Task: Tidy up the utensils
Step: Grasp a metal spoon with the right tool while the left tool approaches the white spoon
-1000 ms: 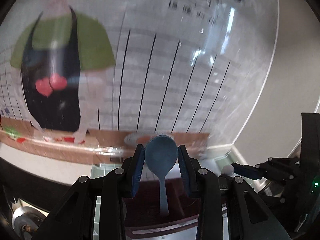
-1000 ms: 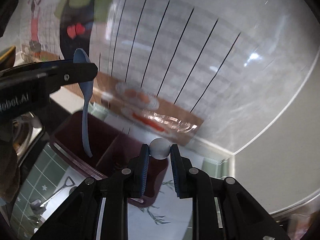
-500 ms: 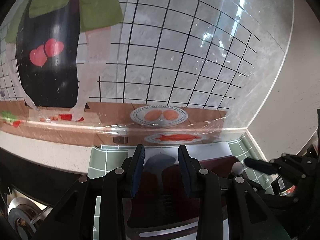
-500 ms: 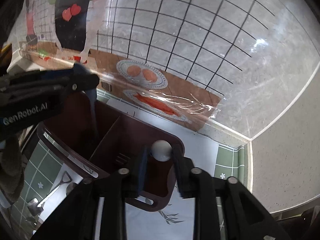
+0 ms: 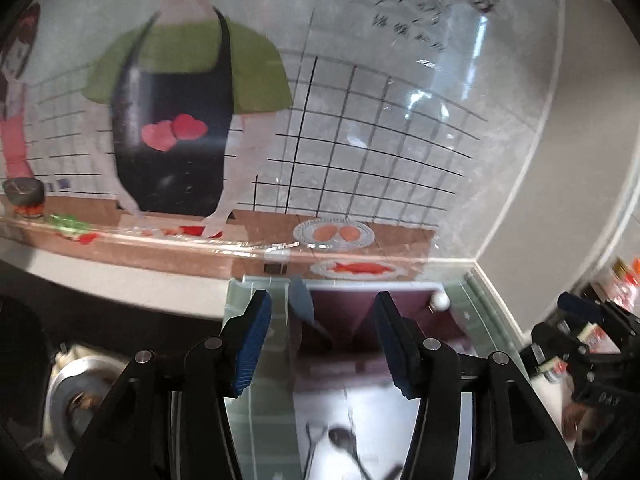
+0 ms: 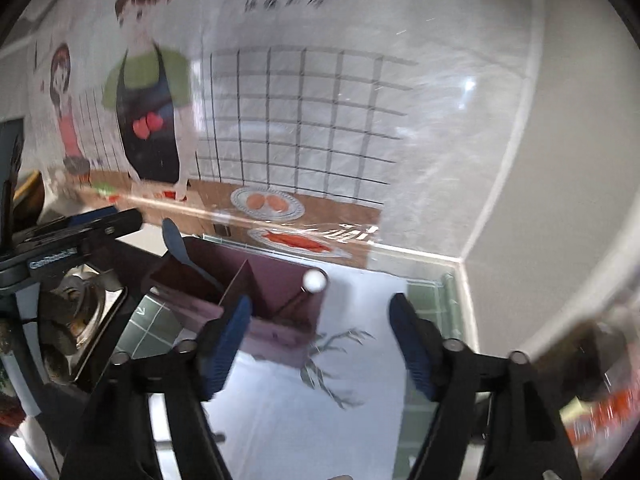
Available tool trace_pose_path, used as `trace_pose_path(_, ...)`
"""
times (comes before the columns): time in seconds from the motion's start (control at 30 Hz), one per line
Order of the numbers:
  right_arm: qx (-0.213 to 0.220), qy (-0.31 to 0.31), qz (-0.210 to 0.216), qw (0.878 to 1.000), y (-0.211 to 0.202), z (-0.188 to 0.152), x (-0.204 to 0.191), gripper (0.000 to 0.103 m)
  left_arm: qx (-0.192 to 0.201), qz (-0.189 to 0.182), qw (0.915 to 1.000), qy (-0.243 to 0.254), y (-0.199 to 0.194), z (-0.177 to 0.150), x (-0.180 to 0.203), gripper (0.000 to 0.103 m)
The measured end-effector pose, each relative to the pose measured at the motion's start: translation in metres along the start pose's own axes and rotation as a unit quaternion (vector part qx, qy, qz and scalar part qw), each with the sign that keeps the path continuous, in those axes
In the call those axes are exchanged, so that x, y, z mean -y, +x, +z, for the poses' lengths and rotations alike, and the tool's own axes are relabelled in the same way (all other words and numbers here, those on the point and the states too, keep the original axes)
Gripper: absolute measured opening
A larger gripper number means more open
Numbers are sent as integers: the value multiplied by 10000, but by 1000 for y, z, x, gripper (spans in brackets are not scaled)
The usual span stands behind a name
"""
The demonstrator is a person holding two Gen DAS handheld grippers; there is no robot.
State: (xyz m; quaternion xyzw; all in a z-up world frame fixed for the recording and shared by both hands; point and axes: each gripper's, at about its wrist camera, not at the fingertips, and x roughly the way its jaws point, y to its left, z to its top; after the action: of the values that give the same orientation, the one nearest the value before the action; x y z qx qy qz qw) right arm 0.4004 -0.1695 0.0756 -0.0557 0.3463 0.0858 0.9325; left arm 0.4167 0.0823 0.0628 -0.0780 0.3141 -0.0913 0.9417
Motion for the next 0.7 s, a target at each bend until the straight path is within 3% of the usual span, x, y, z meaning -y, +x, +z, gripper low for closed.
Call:
trace_pose_path(0.13, 202, 1, -254, 9995, -37, -34, 7, 86, 61, 133, 9994, 309, -48, -37, 11, 55)
trace_pose_path(0.27, 200, -9, -497, 9986, -61, -77, 11, 99, -243, 138, 9987, 433, -71, -92, 17, 55)
trace_pose_path(0.37, -56, -59, -656, 9978, -64, -110, 11, 100, -576, 167, 9971, 463, -78, -133, 16, 55)
trace_pose_path(0.5, -452, -220, -818, 9954, -60, -153, 6, 100, -1119, 54, 9936, -103, -80, -176, 3, 55)
trace_pose_path(0.6, -692, -316, -882, 9932, -59, -181, 0, 100, -1219, 312, 9920, -30, -87, -201, 0, 55)
trace_pose_path(0.7, -855, -279, -809, 9927, -59, -201, -2, 100, -1464, 248, 9889, 17, -88, -214, -2, 55)
